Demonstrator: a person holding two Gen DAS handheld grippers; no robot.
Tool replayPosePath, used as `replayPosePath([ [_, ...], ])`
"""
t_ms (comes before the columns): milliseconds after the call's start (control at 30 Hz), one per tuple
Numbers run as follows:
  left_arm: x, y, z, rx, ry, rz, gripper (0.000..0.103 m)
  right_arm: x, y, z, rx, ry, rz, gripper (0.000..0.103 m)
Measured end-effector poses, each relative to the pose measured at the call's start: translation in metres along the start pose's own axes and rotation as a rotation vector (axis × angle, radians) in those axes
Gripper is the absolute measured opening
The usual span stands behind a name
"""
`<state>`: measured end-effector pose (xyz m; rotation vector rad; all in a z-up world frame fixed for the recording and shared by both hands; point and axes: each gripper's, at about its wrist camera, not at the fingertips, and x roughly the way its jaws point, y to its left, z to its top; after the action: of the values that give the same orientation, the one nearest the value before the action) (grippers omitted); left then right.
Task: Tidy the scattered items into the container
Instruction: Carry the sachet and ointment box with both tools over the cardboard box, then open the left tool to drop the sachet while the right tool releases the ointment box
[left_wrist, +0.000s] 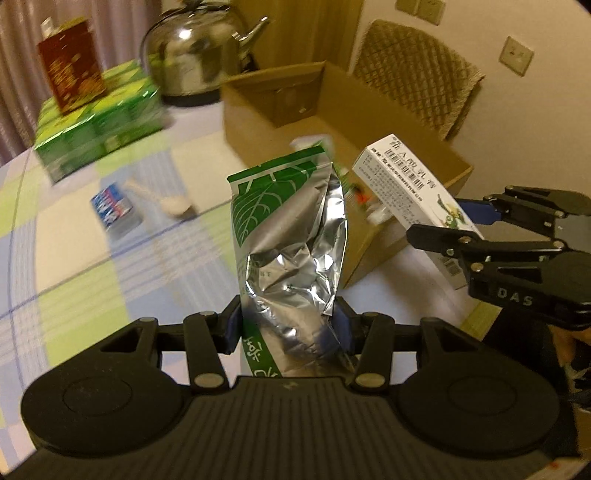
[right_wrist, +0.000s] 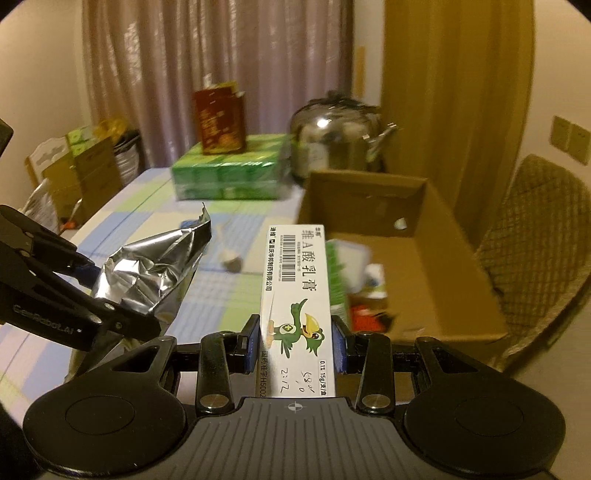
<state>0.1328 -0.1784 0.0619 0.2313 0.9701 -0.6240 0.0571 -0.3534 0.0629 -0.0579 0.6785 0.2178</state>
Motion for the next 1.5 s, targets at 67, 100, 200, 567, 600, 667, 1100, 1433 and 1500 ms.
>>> replayPosePath([
  [67, 0.003, -0.010, 0.014, 0.008, -0.014, -0.023, 0.044, -0.002, -0.014, 0.006, 0.010, -0.010, -0.021, 0.035],
  [100, 0.004, -0.015, 0.020, 0.014, -0.019, -0.032, 0.044, -0.003, -0.020, 0.008, 0.015, -0.015, -0.030, 0.035],
  [200, 0.010, -0.034, 0.042, 0.039, -0.033, -0.055, 0.044, -0.004, -0.038, 0.016, 0.025, -0.028, -0.060, 0.036],
  [567, 0.045, -0.068, 0.109, 0.051, -0.057, -0.116, 0.044, 0.007, -0.098, 0.035, 0.059, -0.041, -0.115, 0.036],
  [600, 0.050, -0.069, 0.114, 0.050, -0.054, -0.118, 0.044, 0.009, -0.102, 0.036, 0.063, -0.040, -0.117, 0.036],
  [667, 0.060, -0.071, 0.123, 0.044, -0.050, -0.126, 0.044, 0.013, -0.110, 0.036, 0.075, -0.037, -0.120, 0.036],
  [1100, 0.113, -0.077, 0.150, 0.041, -0.008, -0.146, 0.044, 0.045, -0.137, 0.034, 0.111, -0.001, -0.122, 0.035],
  [1433, 0.119, -0.064, 0.139, 0.026, -0.009, -0.114, 0.047, 0.056, -0.139, 0.032, 0.115, 0.015, -0.118, 0.036],
  [1500, 0.115, -0.063, 0.137, 0.032, -0.015, -0.104, 0.047, 0.058, -0.138, 0.031, 0.118, 0.018, -0.115, 0.036],
])
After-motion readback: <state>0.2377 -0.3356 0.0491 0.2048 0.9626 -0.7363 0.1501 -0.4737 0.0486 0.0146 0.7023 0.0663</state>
